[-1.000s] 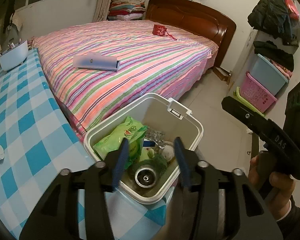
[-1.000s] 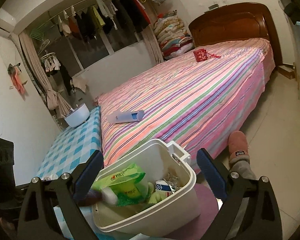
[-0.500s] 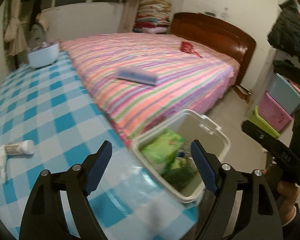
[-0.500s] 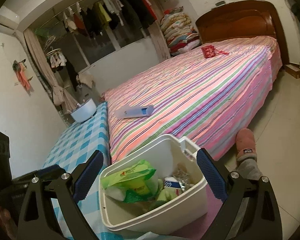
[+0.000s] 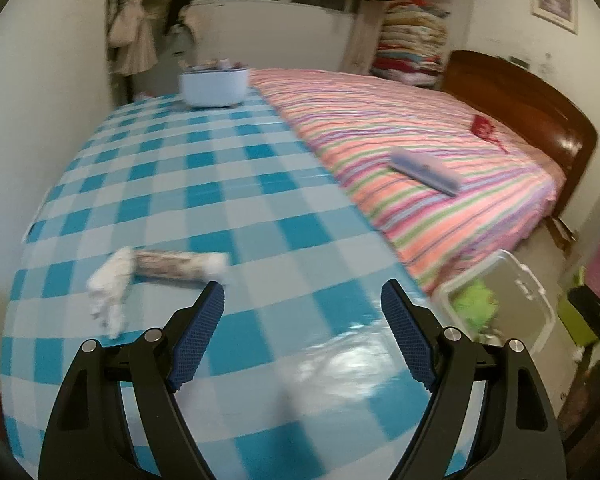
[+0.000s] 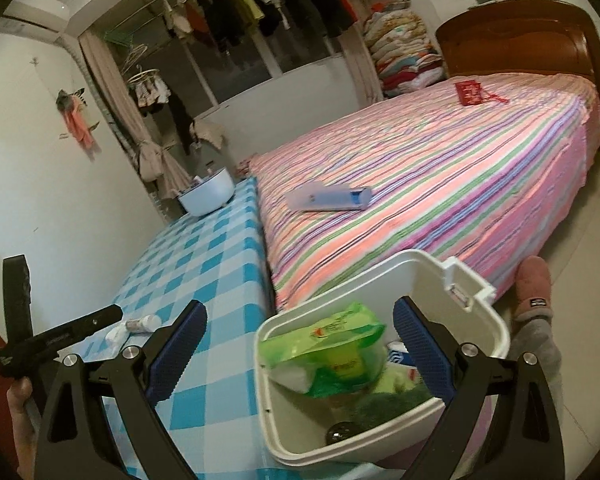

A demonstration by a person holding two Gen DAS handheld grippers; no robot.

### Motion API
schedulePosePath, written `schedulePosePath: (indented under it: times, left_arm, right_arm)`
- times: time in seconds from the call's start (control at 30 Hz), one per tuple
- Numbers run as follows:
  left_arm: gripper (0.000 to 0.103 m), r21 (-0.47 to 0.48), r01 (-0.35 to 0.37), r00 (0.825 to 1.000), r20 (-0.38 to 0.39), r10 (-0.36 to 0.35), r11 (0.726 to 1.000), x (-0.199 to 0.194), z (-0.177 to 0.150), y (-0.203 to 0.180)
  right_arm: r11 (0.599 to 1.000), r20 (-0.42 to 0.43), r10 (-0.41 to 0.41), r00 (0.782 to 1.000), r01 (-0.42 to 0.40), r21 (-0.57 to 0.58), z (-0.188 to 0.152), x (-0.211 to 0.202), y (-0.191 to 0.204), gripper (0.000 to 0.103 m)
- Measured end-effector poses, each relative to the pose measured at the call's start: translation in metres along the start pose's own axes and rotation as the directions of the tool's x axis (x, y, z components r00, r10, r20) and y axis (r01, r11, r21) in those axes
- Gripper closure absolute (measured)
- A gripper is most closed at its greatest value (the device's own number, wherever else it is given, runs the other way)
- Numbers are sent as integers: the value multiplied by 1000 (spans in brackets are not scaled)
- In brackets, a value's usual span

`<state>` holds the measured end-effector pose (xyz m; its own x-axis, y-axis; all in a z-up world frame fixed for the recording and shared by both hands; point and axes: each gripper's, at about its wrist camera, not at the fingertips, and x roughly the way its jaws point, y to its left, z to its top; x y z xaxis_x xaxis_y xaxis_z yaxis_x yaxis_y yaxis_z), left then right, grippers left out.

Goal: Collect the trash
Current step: 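Move both tools back to the white tissue and white tube, then grasp the crumpled tissue with the left gripper while the right gripper grasps the white tube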

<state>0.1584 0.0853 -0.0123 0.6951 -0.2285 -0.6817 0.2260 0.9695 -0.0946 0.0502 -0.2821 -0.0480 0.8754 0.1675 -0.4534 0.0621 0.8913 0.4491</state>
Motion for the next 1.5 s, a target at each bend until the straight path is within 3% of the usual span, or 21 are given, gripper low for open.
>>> schedulePosePath:
  times: [0.33,0.8,1.27,1.37,1.43,1.5]
  left_arm:
    - [23,-98,-139,990,-36,136,985,-1,-3,74]
    - [23,-193,-156,980,-156,126,969,28,-12,138]
    - [27,-237,-156,974,-199,110,959,54,-11,156]
    - [38,-241,-157,972,-209,107,958,58,-14,157]
    - [56,-251,-151,971,-219,96,956,62,-16,160]
    - [60,-264,-138,970,-232,76,955,67,-19,162]
  right_arm:
    - [998,-47,65,997,-66,-20,-5,18,27,11]
    - [986,-90,159,983,-164,-44,-12,40,69,11]
    - [961,-110,257,960,-266,-76,-10,46,111,11]
    - [955,-119,275,954,-285,-86,-8,49,120,11]
    - [948,-120,288,950,-300,-102,-6,52,128,11]
    - [941,-125,306,944,-320,-112,-4,56,139,11]
